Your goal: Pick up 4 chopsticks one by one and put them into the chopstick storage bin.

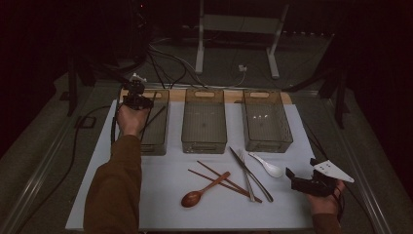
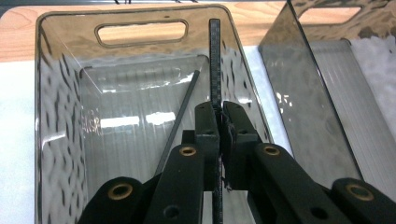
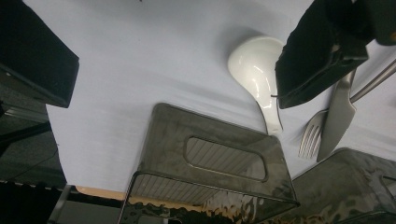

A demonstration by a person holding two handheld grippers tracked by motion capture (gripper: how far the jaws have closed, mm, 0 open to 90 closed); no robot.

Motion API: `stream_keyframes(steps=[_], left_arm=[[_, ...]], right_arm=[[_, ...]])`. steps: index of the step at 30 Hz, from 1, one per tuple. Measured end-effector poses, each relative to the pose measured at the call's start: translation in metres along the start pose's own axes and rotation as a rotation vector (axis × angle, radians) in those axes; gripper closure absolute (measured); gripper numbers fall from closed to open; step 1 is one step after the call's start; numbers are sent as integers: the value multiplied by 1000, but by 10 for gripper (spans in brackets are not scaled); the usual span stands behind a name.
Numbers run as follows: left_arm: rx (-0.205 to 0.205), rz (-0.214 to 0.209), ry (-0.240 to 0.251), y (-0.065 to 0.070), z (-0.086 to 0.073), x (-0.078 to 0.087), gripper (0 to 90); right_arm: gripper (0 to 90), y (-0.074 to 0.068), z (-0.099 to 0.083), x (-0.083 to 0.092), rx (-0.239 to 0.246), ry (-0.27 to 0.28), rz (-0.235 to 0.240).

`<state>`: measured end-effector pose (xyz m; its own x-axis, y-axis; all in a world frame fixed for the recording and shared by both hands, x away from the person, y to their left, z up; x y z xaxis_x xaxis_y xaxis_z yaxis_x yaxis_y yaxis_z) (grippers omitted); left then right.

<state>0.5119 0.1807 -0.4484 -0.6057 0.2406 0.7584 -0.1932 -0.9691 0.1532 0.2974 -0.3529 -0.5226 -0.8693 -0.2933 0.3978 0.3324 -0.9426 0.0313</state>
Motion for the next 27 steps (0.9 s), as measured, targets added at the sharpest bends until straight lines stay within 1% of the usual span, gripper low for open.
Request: stream_keyframes(steps=[6, 8, 12, 14, 15, 16, 18, 20, 23, 24, 27], left_arm=[[1, 6, 20, 2, 6, -2, 875], [10, 10, 38, 3, 10, -3, 875], [24, 13, 41, 3, 11, -5, 874], [26, 8, 45, 2, 10, -8, 868], [26, 14, 54, 2, 10, -9, 868], [31, 8, 60, 2, 10, -10, 809], [31, 13, 74, 2, 11, -10, 695], [30, 10, 77, 3, 11, -10, 614], [16, 30, 85, 4, 11, -9, 460], [10, 28, 81, 4, 11, -9, 408], [-1, 36, 84, 3, 10, -7, 310]], right_arm=[[0, 1, 0, 0, -1, 1, -2], [0, 1, 0, 0, 0, 3, -2], [0, 1, 0, 1, 4, 3, -2], [0, 1, 0, 1, 5, 1, -3], [0, 1, 0, 1, 5, 1, -3], [0, 1, 0, 2, 4, 2, -5], [0, 1, 0, 2, 5, 3, -5], [0, 1, 0, 2, 3, 3, -5], [0, 1, 0, 2, 5, 3, -5], [0, 1, 0, 2, 5, 3, -5], [0, 1, 0, 2, 7, 4, -6]])
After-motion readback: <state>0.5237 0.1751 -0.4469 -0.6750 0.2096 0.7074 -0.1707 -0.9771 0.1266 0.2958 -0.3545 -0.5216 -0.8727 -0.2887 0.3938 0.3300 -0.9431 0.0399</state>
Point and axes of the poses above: each handheld gripper's, and its own axes: x roughly backward along the jaws, z roughly out of its top, y roughly to its right, the point moved 5 cm from there along -x, roughly forward along the jaws, and after that the axes turned 3 degrees about y, right-handed, at the moved point
